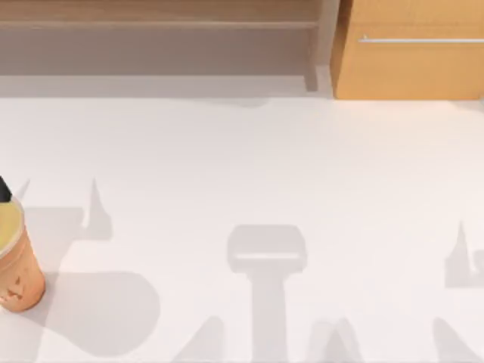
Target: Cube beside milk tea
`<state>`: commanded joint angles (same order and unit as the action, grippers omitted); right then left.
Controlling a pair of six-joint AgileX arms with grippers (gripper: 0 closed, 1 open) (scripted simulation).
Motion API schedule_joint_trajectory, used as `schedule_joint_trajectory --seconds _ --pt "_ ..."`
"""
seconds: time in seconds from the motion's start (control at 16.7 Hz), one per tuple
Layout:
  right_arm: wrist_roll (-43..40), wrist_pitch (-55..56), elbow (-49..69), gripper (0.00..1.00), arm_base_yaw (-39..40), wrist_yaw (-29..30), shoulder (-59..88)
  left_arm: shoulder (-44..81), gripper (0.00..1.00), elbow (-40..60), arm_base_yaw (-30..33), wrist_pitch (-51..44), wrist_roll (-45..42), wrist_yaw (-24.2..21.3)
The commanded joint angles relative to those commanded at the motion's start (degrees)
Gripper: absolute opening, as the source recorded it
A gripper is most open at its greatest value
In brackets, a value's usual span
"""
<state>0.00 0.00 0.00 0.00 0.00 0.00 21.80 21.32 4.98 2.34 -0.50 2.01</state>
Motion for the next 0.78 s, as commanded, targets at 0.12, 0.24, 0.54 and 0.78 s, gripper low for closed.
schedule_joint_trajectory --seconds 0.12,0.24,0.54,0.78 --pt "0.0 0.0 0.0 1.00 0.0 0.0 0.0 10.6 1.00 9.8 1.7 1.2 -0.3 1.2" --pt "0.0 0.0 0.0 1.00 0.0 0.0 0.0 22.2 1.00 20.1 3.3 2.4 -0.6 2.5" --pt "0.0 0.0 0.0 1.00 0.0 0.0 0.0 49.9 1.00 43.8 6.7 4.8 -0.9 6.0" --pt "0.0 0.0 0.0 1.00 0.0 0.0 0.0 65.0 1.00 57.0 8.4 6.0 -0.7 8.4"
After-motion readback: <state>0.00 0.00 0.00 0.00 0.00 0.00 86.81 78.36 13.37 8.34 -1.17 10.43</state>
